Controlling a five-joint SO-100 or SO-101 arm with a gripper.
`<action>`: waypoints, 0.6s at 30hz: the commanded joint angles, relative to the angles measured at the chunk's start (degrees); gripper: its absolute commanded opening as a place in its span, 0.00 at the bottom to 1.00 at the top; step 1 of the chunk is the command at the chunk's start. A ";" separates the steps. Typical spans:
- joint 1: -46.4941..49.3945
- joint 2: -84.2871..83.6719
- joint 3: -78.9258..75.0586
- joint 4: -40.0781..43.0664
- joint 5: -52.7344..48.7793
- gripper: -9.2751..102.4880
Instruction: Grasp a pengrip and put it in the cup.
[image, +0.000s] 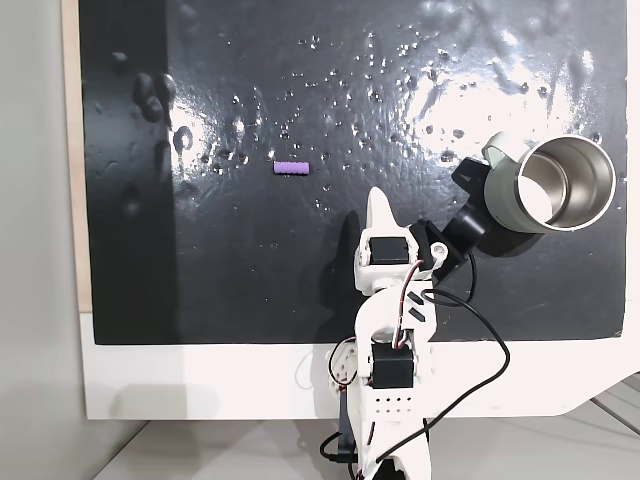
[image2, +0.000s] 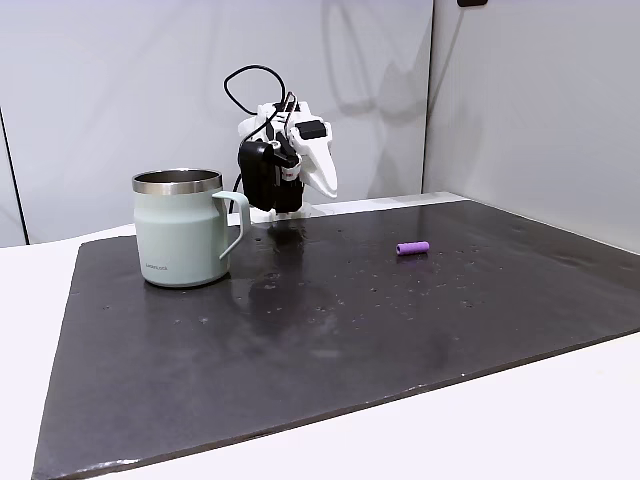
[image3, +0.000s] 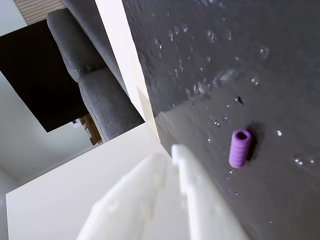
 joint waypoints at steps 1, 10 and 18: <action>-1.93 0.70 2.99 0.00 -2.64 0.08; -2.37 0.70 2.99 0.00 -3.25 0.08; -4.04 0.70 -3.16 3.60 -5.45 0.08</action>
